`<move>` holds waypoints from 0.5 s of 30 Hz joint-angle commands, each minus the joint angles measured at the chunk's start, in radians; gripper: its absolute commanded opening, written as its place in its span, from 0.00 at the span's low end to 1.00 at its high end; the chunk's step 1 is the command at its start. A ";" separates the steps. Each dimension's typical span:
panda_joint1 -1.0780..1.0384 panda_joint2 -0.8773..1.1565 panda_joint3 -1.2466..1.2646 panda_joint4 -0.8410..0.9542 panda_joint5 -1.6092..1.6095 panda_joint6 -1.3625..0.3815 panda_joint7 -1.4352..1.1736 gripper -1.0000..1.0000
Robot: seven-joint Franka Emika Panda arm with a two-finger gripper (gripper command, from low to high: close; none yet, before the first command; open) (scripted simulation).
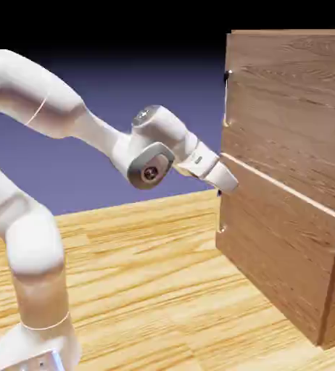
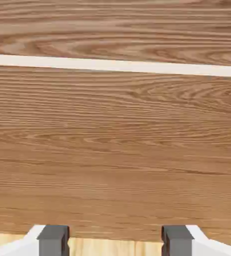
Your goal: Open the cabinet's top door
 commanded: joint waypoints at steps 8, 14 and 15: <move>-0.183 -0.108 0.203 0.112 0.348 -0.007 0.341 0.50; -0.320 -0.188 0.355 0.196 0.609 -0.013 0.597 0.50; -0.343 -0.202 0.380 0.210 0.653 -0.014 0.639 0.50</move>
